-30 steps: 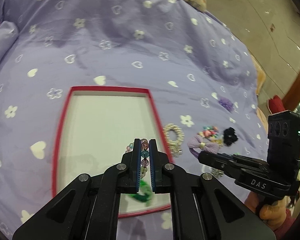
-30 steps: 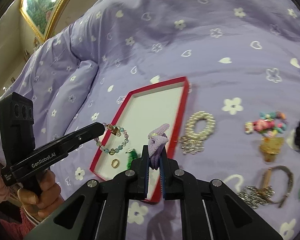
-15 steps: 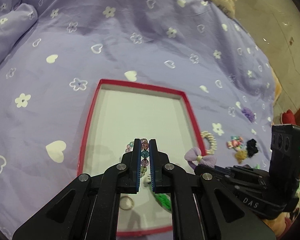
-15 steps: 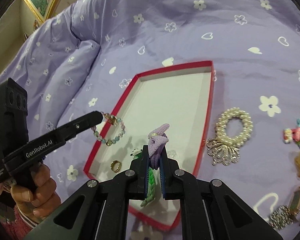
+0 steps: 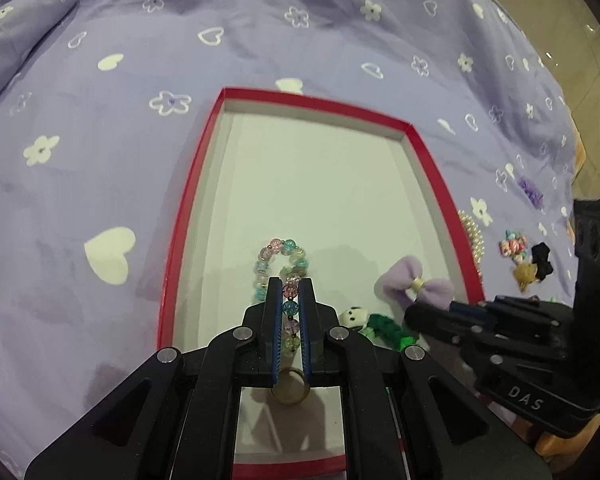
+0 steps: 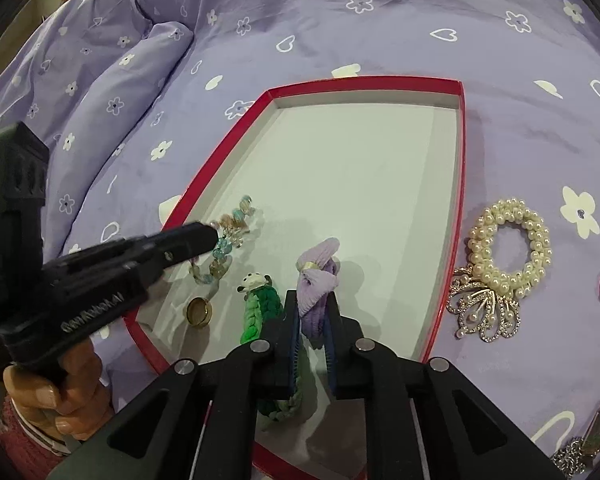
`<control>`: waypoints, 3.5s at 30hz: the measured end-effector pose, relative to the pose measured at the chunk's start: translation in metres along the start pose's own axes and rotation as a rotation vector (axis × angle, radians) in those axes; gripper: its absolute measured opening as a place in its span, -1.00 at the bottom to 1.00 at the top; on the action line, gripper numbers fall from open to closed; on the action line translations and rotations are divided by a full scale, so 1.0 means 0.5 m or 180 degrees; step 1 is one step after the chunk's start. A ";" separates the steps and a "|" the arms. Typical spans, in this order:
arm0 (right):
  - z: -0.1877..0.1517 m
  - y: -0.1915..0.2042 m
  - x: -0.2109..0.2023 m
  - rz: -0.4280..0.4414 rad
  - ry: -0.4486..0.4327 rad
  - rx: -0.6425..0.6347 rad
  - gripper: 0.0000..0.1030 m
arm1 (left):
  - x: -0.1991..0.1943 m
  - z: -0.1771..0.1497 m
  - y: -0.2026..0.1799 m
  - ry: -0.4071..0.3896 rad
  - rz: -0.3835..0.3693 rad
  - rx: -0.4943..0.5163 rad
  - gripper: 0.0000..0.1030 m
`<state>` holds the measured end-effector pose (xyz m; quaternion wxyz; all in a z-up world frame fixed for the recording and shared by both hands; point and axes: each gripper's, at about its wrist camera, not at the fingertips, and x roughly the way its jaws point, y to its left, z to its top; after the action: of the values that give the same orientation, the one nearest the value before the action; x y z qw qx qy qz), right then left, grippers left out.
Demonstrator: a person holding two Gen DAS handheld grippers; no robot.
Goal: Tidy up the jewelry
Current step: 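Carry the beaded bracelet with the left tool while the right tool carries the bow clip to the box, then open the left tool releasing the bracelet while the right tool releases the bow clip in the box, then grasp the yellow hair claw clip with the left tool while the right tool grasps the black scrunchie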
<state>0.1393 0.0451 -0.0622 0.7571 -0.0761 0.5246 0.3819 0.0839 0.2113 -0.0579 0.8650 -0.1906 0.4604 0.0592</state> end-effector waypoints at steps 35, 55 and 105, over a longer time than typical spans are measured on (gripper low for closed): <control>-0.067 -0.074 -0.205 0.0098 -0.0644 0.0465 -0.24 | -0.088 -0.021 -0.090 -0.0182 -0.0098 0.0194 -0.28; -0.203 -0.290 -0.369 -0.0407 -0.1011 0.1212 -0.15 | -0.079 -0.034 -0.308 -0.0059 -0.0434 0.0794 -0.11; -0.168 -0.547 -0.334 -0.0712 -0.1096 0.1804 -0.83 | 0.113 -0.016 -0.562 0.0331 -0.0764 0.1337 -0.30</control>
<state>0.2312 -0.2722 -0.0346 0.8627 0.1456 0.4628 0.1429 0.1878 -0.0547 -0.0307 0.8616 -0.0627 0.4806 -0.1508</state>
